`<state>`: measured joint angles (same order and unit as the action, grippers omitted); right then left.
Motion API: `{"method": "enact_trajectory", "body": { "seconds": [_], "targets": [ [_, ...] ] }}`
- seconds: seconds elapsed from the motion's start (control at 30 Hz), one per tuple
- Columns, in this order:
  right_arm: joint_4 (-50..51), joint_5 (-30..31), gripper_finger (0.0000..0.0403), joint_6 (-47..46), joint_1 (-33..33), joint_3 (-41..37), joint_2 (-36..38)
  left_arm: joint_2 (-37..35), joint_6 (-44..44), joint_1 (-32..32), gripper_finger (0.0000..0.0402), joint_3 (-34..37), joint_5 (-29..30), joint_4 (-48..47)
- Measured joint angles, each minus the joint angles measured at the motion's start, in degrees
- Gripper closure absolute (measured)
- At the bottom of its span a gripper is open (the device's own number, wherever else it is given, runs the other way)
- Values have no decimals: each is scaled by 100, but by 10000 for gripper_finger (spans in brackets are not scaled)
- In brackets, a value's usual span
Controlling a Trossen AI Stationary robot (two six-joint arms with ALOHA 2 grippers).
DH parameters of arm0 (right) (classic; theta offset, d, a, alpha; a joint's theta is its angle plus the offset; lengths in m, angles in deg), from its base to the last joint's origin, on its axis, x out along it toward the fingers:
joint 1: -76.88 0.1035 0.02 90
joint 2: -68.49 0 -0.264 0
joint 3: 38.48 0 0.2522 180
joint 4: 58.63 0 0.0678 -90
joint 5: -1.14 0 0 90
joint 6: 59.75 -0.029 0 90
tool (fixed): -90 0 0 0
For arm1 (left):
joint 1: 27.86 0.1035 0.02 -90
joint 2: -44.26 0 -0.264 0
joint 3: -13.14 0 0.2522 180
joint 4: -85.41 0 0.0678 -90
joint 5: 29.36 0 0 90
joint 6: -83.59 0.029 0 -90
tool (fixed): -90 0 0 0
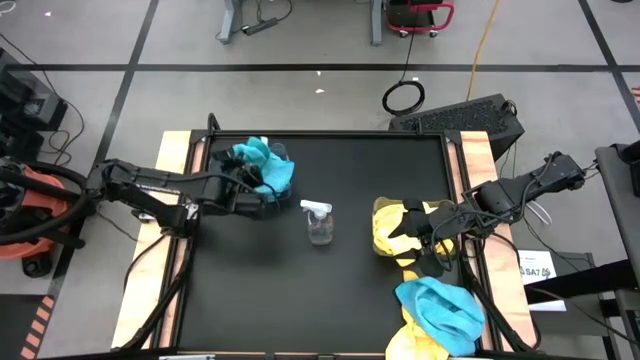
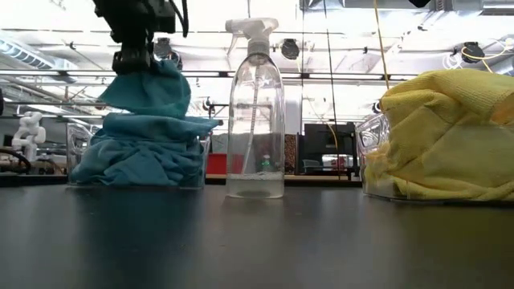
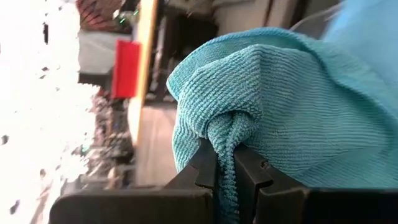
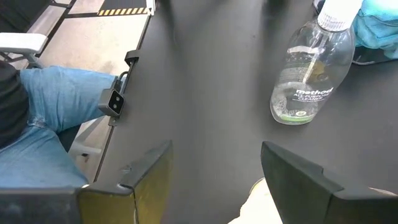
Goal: Sort microfiber towel by color & place in baskets
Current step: Put the blue microfiber towel into the top transparent bin
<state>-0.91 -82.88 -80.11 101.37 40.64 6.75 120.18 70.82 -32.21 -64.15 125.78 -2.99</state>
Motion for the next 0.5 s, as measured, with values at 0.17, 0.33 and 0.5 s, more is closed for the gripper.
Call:
{"method": "enact_trajectory", "body": {
  "seconds": [0.17, 0.33, 0.5],
  "targets": [
    [0, 0, 165, 2, 0, 0, 0, 0, 17, 552, 379, 40, 135, -310],
    [0, 2, 165, 7, 0, 0, -2, 2, 424, 1008, 379, 335, -59, -207],
    [-1, 4, 165, 14, 0, 0, -25, 4, 762, 1186, 378, 819, -762, 340]
  ]
}}
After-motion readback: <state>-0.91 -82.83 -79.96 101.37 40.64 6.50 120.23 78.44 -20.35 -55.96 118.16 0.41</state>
